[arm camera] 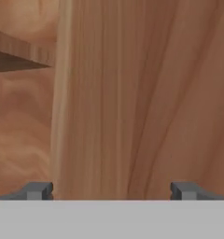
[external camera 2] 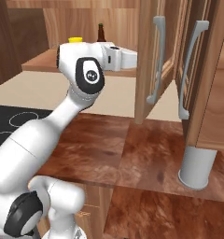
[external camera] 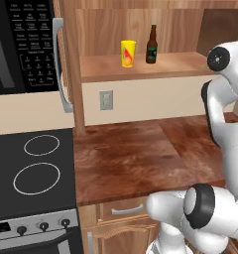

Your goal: Open the cabinet directly in front. Then move the beer and the cup to the dining counter with the candle on it.

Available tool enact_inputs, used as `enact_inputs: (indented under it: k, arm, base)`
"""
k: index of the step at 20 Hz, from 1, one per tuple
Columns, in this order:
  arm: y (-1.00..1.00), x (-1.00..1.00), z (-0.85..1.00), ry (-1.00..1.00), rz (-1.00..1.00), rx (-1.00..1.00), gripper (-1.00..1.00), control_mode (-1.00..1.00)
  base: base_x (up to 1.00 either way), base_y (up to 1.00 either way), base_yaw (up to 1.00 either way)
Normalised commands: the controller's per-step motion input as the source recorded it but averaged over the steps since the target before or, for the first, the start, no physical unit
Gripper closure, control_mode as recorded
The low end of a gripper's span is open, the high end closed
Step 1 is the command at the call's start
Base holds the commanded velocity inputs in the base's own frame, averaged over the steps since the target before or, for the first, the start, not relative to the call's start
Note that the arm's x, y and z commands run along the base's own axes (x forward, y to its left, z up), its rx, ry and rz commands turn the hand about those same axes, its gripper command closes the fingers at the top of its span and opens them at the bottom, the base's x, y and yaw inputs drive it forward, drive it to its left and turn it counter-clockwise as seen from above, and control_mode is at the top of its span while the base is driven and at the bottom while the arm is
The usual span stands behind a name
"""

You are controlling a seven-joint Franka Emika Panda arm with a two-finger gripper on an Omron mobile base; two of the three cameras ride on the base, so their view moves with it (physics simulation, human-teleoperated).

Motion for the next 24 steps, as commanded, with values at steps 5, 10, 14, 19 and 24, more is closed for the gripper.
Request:
enact_inputs:
  k: [5,10,14,19,24]
  arm:
    - [-0.66,0.00,0.00,-0.01,0.01,0.09,-1.00,-1.00]
    - [0.00,-0.08,0.00,-0.01,0.00,0.00,-1.00,-1.00]
    - [0.39,-0.56,0.00,-0.07,0.10,0.00,-1.00,-1.00]
    - [0.93,-0.43,0.00,0.00,0.29,0.00,-1.00,-1.00]
    - [0.83,-0.36,0.00,0.02,0.38,0.00,-1.00,-1.00]
  base:
    - [0.00,0.00,0.00]
    - [0.00,0.00,0.00]
    - [0.00,0.00,0.00]
    - [0.00,0.00,0.00]
    - [0.00,0.00,0.00]
